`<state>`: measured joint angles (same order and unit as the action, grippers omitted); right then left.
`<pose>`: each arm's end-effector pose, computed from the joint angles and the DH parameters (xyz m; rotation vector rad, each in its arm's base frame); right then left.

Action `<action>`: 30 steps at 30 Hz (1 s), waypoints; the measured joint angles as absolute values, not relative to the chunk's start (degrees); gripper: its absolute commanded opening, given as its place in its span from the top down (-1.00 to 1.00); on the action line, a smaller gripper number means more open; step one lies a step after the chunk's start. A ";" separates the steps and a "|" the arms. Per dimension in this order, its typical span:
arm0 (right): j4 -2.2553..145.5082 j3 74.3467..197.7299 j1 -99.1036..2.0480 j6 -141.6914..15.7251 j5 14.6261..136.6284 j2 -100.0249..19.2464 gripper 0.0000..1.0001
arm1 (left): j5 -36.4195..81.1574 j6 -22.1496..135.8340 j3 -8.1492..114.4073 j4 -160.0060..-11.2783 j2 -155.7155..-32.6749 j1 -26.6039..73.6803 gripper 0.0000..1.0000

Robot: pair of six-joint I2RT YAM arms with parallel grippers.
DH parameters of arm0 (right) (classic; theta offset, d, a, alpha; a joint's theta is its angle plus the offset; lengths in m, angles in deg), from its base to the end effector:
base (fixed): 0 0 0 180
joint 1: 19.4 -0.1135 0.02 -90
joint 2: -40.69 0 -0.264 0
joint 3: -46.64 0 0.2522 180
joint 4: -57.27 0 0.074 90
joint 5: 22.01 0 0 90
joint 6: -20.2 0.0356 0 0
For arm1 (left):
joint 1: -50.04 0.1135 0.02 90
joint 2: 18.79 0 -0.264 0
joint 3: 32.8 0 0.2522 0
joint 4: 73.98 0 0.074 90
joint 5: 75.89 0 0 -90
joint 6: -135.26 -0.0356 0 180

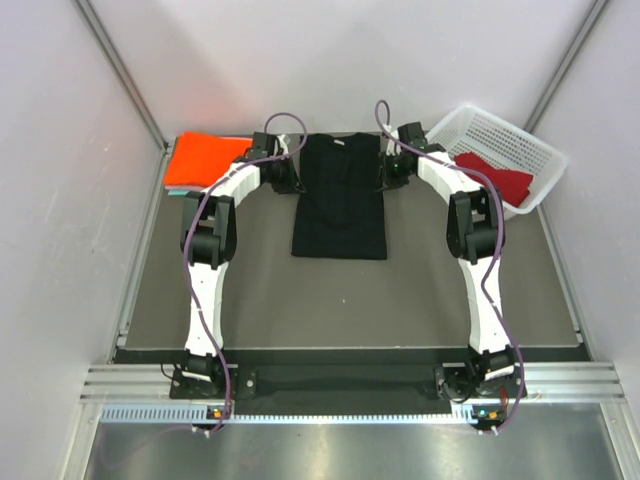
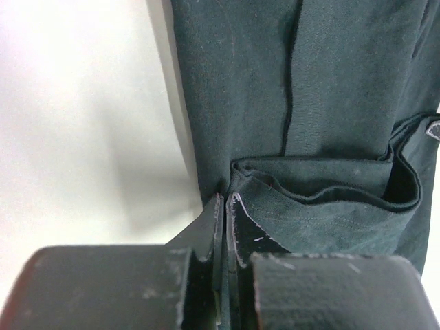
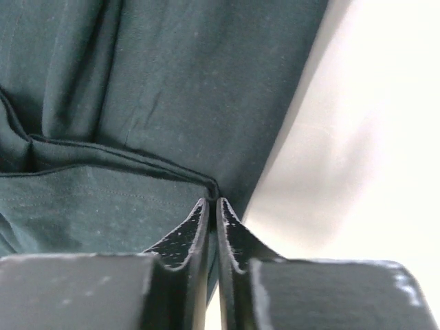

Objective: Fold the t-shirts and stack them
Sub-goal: Fold the tshirt

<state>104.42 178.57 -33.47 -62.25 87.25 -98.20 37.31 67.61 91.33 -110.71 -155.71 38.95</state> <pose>0.5135 0.1408 0.1693 -0.2826 2.5176 0.5752 0.5155 -0.1153 0.1568 -0.0564 2.4829 -0.7496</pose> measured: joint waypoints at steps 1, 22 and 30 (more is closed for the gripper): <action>104.31 178.55 -33.40 -62.05 87.14 -98.20 1.00 | 37.40 67.61 91.33 -110.68 -155.82 39.03 1.00; 94.78 170.09 -33.01 -57.53 83.08 -95.09 1.00 | 36.39 67.65 91.52 -110.75 -156.19 39.32 1.00; 94.98 169.70 -33.01 -56.52 82.07 -94.48 0.54 | 34.12 67.31 93.88 -113.96 -156.19 39.23 0.41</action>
<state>94.98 169.70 -33.01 -56.52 82.07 -94.48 34.12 67.31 93.88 -113.96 -156.19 39.23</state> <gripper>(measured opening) 0.150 0.236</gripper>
